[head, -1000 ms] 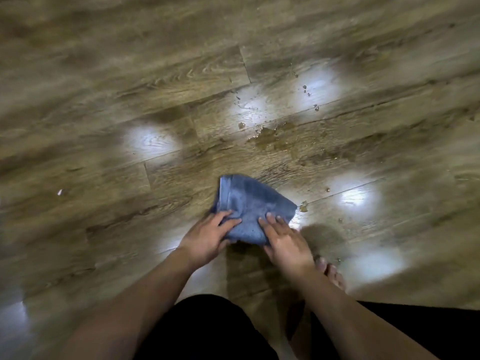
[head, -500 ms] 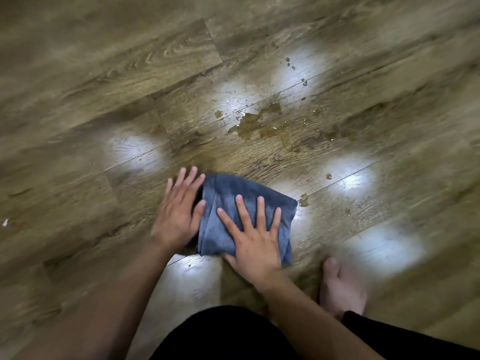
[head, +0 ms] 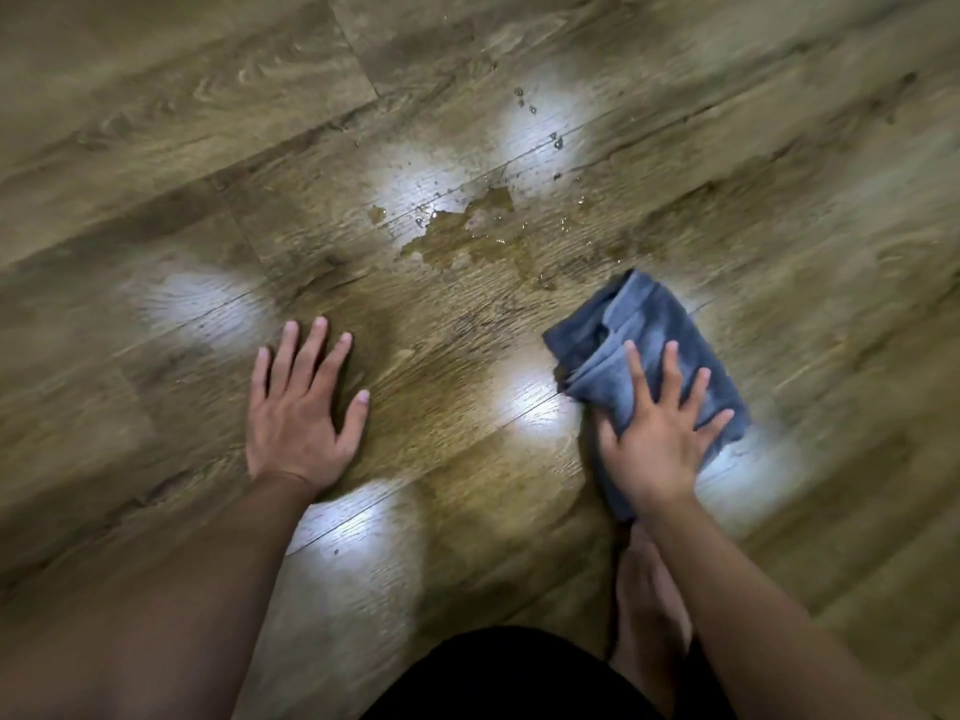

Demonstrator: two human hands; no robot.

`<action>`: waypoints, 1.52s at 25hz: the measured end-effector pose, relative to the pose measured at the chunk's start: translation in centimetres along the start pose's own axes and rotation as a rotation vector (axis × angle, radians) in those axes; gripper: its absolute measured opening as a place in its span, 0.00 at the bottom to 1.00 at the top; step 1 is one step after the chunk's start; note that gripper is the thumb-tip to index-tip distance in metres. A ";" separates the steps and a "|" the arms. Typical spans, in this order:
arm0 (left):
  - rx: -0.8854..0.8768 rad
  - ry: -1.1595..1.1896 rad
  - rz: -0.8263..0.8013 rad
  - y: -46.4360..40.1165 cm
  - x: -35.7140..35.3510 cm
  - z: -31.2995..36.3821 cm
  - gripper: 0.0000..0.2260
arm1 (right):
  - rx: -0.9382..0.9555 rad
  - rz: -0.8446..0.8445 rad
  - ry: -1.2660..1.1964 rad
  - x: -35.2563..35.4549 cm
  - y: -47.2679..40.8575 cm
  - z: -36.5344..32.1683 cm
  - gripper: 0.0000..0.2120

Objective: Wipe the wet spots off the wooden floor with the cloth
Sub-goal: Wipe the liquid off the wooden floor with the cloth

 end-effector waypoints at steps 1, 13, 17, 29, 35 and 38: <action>-0.001 0.002 -0.001 0.0 0.0 0.1 0.29 | -0.065 -0.002 -0.027 0.5 -1.7 1.9 0.41; 0.137 0.075 -0.110 -0.6 0.1 0.3 0.29 | 0.284 0.015 -0.008 -2.4 9.7 -10.7 0.45; 0.230 0.064 -0.337 -1.8 -2.1 7.8 0.37 | 0.371 0.027 0.047 -3.4 11.8 -8.2 0.47; 0.306 0.040 -0.818 -2.8 -3.3 9.9 0.53 | -0.530 0.067 -0.353 -0.8 2.1 15.6 0.35; 0.379 0.071 -0.878 -2.7 -3.2 10.3 0.42 | -0.077 0.024 -0.135 -1.8 7.8 -0.9 0.46; 0.401 0.143 -0.845 -2.9 -2.9 10.9 0.33 | 0.199 -0.046 -0.057 -3.4 13.8 -7.9 0.46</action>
Point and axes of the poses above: each hand's wrist, its own y-axis away from the middle knuckle, its own x-axis out of the back of the hand, z = x × y, the point moved 6 cm from there along -y, towards the middle knuckle, and after that the axes turned 3 degrees about x, right-handed, at the moved point
